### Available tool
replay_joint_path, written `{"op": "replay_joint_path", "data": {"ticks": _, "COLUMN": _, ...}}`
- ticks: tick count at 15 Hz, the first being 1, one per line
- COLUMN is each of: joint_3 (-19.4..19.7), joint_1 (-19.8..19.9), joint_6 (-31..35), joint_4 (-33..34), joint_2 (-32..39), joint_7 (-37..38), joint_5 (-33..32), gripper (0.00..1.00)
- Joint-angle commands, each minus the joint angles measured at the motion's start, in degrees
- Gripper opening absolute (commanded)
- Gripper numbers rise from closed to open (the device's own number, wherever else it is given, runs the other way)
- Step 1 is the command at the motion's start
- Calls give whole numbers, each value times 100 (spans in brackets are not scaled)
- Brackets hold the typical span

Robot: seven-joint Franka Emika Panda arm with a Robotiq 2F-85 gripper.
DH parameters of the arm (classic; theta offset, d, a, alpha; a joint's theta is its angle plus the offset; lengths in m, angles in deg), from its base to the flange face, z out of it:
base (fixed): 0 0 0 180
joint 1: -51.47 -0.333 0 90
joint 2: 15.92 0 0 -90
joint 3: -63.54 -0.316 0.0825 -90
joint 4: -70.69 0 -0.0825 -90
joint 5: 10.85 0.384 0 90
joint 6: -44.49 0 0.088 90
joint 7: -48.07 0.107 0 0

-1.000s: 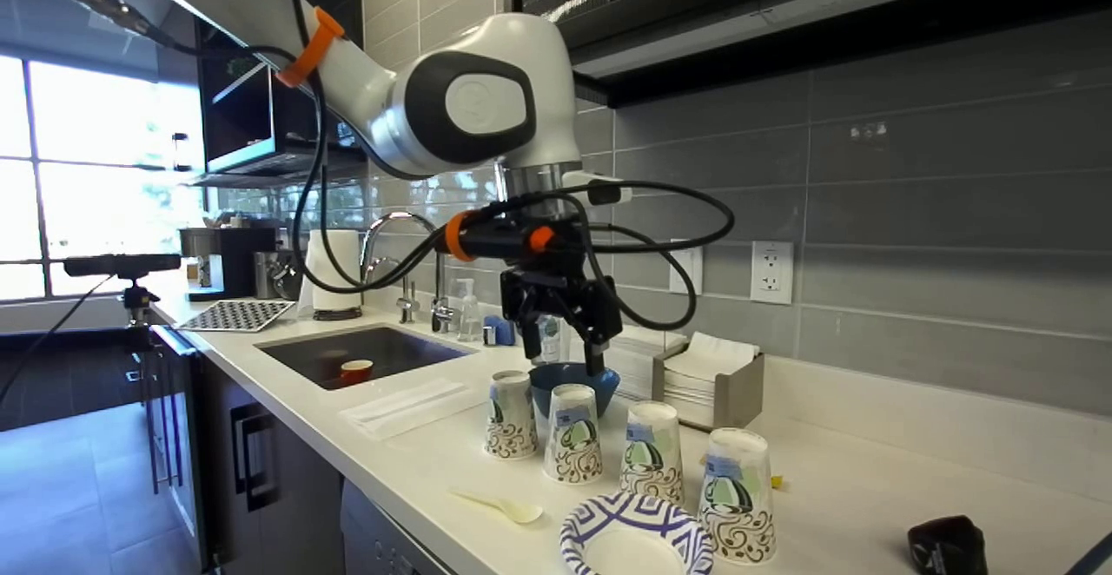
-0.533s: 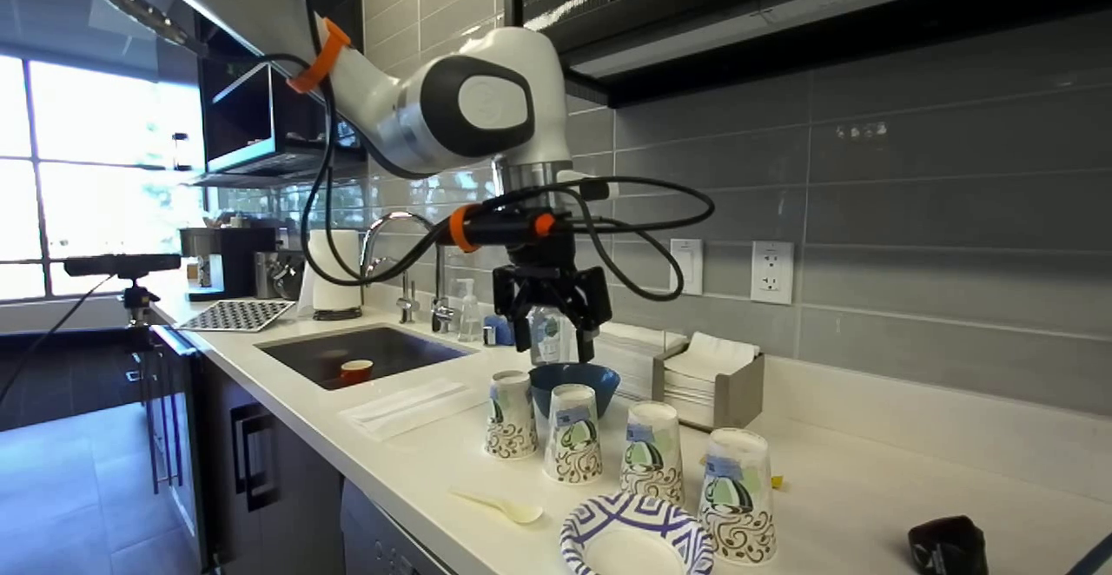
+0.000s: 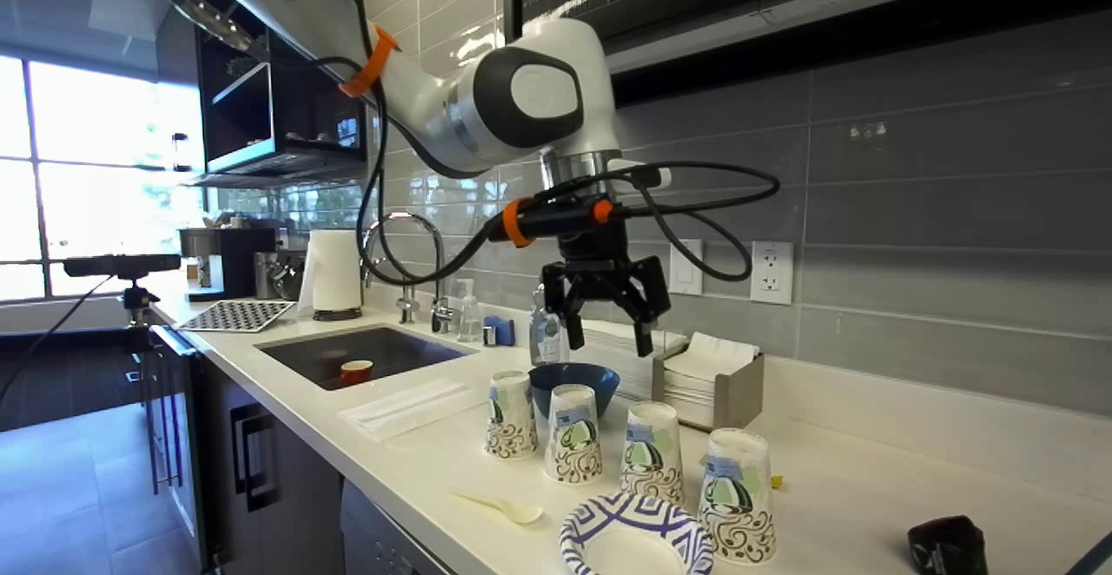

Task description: Stack three coffee cups into a pyramid then put the fourth coffee cup on top of the coffee cup at the top.

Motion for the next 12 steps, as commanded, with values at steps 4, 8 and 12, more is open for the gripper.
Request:
{"op": "replay_joint_path", "data": {"ticks": 4, "joint_3": 183, "joint_1": 225, "joint_6": 71, "joint_4": 862, "joint_2": 911, "joint_7": -51, "joint_5": -105, "gripper": 100}}
{"op": "replay_joint_path", "data": {"ticks": 8, "joint_3": 238, "joint_1": 308, "joint_6": 197, "joint_4": 1119, "joint_2": 1277, "joint_7": -110, "joint_5": -44, "gripper": 100}}
{"op": "replay_joint_path", "data": {"ticks": 12, "joint_3": 222, "joint_1": 357, "joint_6": 275, "joint_4": 1312, "joint_2": 1655, "joint_7": -193, "joint_5": 14, "gripper": 100}}
